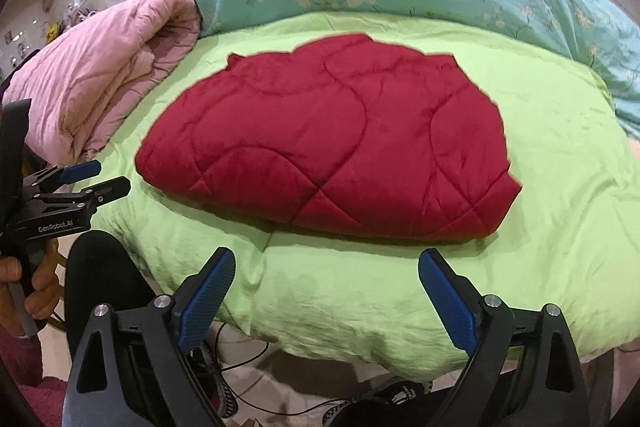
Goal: Fold large clothes
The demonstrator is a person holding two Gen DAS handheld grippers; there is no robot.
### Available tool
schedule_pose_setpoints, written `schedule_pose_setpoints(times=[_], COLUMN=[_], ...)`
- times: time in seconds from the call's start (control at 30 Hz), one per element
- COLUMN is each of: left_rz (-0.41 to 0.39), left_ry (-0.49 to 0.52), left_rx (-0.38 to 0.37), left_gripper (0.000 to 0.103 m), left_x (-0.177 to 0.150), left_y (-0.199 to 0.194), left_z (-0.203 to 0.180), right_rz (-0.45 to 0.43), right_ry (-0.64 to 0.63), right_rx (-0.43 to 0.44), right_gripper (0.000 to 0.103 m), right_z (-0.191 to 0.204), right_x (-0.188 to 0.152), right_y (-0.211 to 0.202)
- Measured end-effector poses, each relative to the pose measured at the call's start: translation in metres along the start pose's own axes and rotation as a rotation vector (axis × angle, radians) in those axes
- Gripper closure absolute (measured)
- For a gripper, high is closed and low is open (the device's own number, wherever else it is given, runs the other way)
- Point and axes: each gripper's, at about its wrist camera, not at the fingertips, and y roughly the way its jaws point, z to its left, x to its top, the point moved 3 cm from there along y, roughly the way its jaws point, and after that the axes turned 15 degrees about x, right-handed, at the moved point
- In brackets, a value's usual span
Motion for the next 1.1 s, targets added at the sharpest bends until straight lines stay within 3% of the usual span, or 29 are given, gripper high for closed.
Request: schedule_pose_setpoints(times=[0.17,0.27,0.43,0.47,0.5,0.77,0.87,1.1], left_rz=[-0.103,-0.187,-0.215,-0.219,-0.214,-0.116,-0.101,-0.018], left_ry=[-0.058,-0.066,-0.011,-0.010,-0.018,-0.019,-0.010,-0.024], left_rx=[-0.044,0.012,0.002,-0.002,-0.006,0.008,0.054,0.067], left_gripper=[0.016,0.016,0.015,0.010,0.000,0.000,0.000,0.000], left_x=[0.017,0.026,0.034,0.034,0.035,0.023,0.020,0.015], left_y=[-0.031,-0.051,-0.071,-0.074,-0.073,-0.032,-0.017,0.019], left_z=[0.015,0.021,0.023,0.023,0.024,0.008,0.002,-0.005], right_rz=[-0.054,-0.086,-0.088,-0.087,-0.086,-0.026,-0.022,-0.024], right_ry=[-0.047,-0.069,-0.065,-0.069,-0.074,-0.052,-0.025,0.039], right_rx=[0.004,0.001,0.035,0.038,0.038,0.017,0.015,0.009], right_gripper=[0.000,0.000,0.000,0.000,0.000,0.000,0.000,0.000], right_z=[0.015,0.021,0.022,0.023,0.024,0.013,0.005,-0.016], right_x=[0.019,0.030,0.040,0.041,0.041,0.023,0.018,0.019], right_y=[-0.029,-0.045,-0.057,-0.058,-0.059,-0.027,-0.014,0.014])
